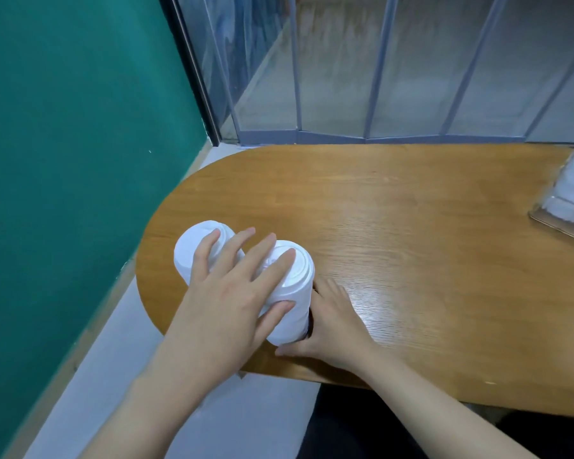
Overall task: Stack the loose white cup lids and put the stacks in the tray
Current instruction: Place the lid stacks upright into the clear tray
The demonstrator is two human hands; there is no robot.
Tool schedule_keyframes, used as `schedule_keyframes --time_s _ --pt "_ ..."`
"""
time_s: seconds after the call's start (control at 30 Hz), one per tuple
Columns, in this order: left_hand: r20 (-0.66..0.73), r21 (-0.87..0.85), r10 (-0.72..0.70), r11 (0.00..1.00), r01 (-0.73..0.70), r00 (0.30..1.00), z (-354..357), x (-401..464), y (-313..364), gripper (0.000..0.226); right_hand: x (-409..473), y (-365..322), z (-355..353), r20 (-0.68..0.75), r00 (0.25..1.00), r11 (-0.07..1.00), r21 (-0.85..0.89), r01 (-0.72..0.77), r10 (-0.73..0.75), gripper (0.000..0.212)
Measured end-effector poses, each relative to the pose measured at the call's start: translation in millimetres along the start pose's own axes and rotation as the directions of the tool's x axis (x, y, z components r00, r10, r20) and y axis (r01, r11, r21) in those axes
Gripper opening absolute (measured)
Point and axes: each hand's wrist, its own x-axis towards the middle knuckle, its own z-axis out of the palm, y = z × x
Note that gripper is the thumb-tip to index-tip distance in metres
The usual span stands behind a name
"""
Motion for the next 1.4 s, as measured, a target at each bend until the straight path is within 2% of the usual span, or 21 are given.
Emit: schedule_keyframes --time_s 0.27,0.53,0.8,1.03,1.1,1.23,1.4 --pt "-0.04 0.045 0.015 0.999 -0.013 0.999 0 3 1 0.051 -3 5 -1 -0.002 1.0 0.997 0.074 -0.012 0.012 0.094" --pt "-0.049 0.023 0.018 1.0 -0.017 0.999 -13 19 8 0.052 -11 8 -26 -0.037 0.996 0.944 0.322 -0.068 0.084 0.059" --pt "-0.103 -0.001 0.085 0.996 -0.085 0.991 -27 60 40 0.051 -31 27 -65 -0.146 0.981 0.9 0.432 -0.055 0.13 0.075" --pt "-0.183 -0.101 0.226 0.964 -0.247 0.957 -48 130 105 0.05 -62 66 -140 -0.262 0.944 0.903 0.422 -0.076 0.202 0.064" --pt "-0.211 -0.142 0.268 0.943 -0.3 0.94 -55 155 129 0.049 -73 82 -167 -0.318 0.921 0.918 0.387 -0.089 0.224 0.059" --pt "-0.248 -0.219 0.332 0.896 -0.386 0.91 -67 209 176 0.051 -98 120 -222 -0.447 0.86 0.948 0.293 -0.12 0.247 0.063" --pt "-0.289 -0.453 0.344 0.773 -0.444 0.893 -72 275 241 0.055 -126 169 -289 -0.576 0.769 0.954 0.257 -0.152 0.277 0.06"
